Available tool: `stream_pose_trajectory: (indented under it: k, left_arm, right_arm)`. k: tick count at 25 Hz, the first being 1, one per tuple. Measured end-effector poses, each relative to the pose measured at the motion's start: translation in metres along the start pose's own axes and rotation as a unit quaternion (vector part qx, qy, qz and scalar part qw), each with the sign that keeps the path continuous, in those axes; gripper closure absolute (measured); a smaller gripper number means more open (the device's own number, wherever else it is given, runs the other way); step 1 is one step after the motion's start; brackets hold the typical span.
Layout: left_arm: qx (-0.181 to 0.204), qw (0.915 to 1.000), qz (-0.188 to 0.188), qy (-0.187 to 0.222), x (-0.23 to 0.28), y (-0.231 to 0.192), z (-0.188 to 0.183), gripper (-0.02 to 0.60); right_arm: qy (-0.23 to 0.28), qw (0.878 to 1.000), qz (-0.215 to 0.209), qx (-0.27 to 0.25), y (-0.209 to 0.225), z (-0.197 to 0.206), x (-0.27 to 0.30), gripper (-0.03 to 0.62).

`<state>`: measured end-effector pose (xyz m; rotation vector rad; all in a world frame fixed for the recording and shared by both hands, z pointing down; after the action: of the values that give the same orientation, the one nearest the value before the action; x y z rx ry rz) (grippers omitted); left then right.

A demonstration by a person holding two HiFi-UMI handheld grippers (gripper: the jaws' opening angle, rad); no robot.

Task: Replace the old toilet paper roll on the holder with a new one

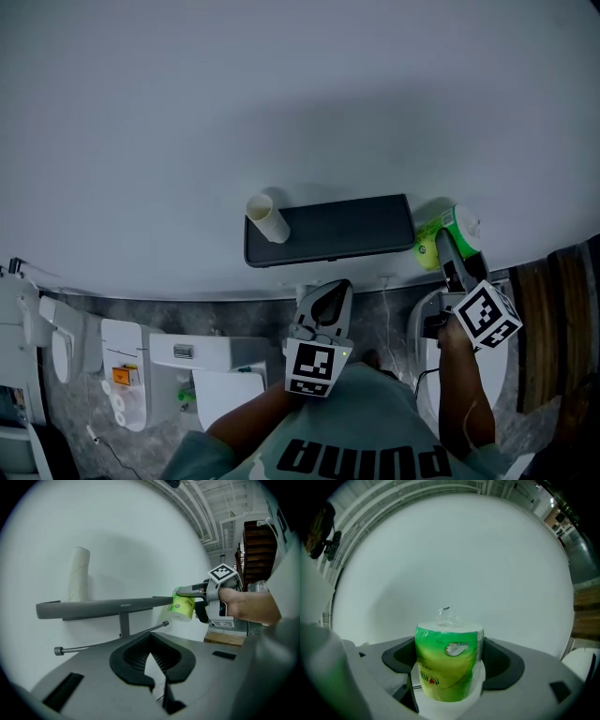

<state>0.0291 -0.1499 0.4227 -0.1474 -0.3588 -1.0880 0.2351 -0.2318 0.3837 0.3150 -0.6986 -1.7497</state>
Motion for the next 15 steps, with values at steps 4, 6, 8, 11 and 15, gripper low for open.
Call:
stream_pose_trajectory:
  k: [4,6,8,11,15]
  left_arm:
    - [-0.003,0.9999,-0.008,-0.005,-0.003,-0.010,0.005,0.577]
    - [-0.005,0.9999,-0.011,-0.007,-0.003,-0.015,0.008,0.577]
    - [-0.005,0.9999,-0.014,-0.008,-0.004,-0.019,0.009,0.577]
    - [-0.003,0.9998,-0.018,-0.008,-0.009,-0.023,0.007,0.577]
    - [-0.001,0.9997,-0.023,-0.007,-0.015,-0.028,0.004,0.577]
  right_arm:
    - [-0.008,0.996,-0.004,0.087,0.011,0.017,0.009,0.177]
    - [-0.011,0.991,-0.007,0.133,0.016,0.026,0.013,0.177]
    - [-0.008,0.984,-0.012,0.178,0.020,0.032,0.016,0.177]
    - [-0.001,0.968,-0.025,0.248,0.023,0.040,0.017,0.177]
    - [0.002,0.950,-0.034,0.311,0.023,0.049,0.019,0.177]
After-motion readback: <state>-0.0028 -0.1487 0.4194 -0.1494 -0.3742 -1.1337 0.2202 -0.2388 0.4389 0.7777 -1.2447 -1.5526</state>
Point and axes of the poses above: the fingertips, and each gripper's own axes: x forward along the fingers, y to its right, z out of its underside, the point moved 1 cm from there along -x, backward along the fingers, and after that the axes turned 3 degrees about -y, right-handed, at the moved point
